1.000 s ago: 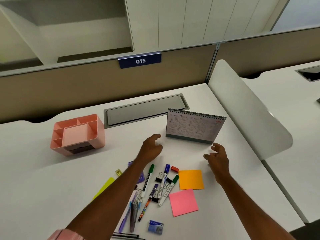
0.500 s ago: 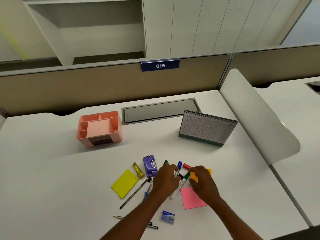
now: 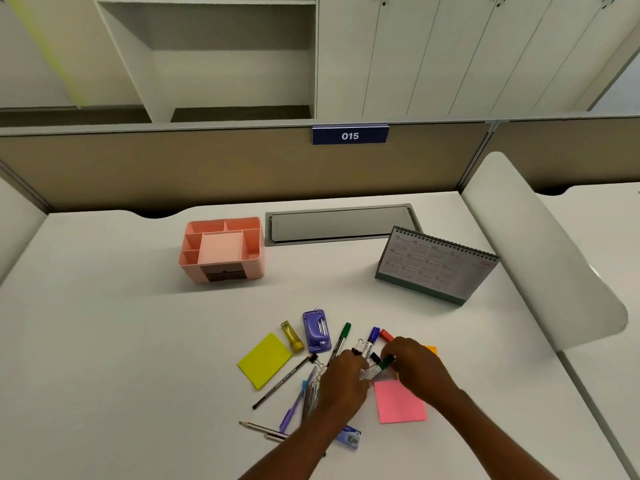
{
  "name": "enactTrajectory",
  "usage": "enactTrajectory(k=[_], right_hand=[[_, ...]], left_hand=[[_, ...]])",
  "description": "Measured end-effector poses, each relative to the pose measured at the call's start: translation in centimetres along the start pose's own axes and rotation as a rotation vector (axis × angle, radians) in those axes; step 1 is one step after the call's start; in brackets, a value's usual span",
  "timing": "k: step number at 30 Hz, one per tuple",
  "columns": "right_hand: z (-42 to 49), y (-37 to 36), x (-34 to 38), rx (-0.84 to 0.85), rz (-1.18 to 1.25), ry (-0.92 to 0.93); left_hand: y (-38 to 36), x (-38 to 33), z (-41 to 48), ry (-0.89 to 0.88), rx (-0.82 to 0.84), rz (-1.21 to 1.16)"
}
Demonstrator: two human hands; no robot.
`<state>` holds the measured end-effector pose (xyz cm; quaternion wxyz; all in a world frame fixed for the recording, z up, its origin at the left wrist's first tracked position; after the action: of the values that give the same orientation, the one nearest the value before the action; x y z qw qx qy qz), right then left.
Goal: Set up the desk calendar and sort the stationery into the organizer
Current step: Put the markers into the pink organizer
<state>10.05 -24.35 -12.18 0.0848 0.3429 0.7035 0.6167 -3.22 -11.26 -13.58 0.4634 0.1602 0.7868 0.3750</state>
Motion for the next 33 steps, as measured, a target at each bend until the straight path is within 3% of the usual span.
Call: enactTrajectory(k=[8,15,19,24,33], right_hand=[[1.4,5.3,2.4,0.011,0.589,-0.043],[5.2,9.3,9.0,-0.082,0.856,0.029],[7.3,9.1,12.0,-0.067,0.879,0.067],[8.4,7.4,14.4,-0.004,0.876,0.088],[9.0,4.1,14.6,0.059,0.893,0.026]], left_hand=[[2.5,0.7,-0.5,-0.012,-0.116,-0.153],[10.6,3.3,0.1,0.040,-0.329,-0.426],[17.1,6.3,1.1,0.099,-0.462,-0.477],[25.0,10.3,2.3,0.083,-0.606,-0.365],[32.5,14.9,4.6,0.090,-0.845,-0.252]])
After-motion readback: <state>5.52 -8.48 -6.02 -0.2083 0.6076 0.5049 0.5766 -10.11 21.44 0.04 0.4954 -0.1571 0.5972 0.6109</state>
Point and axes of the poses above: each hand's wrist, its own z-axis towards the middle knuckle, its own y-axis out of the back of the hand, x = y × z, the point moved 2 cm from there along z, towards the middle knuckle, and after that the axes turned 3 degrees about y, right-handed, at the moved point
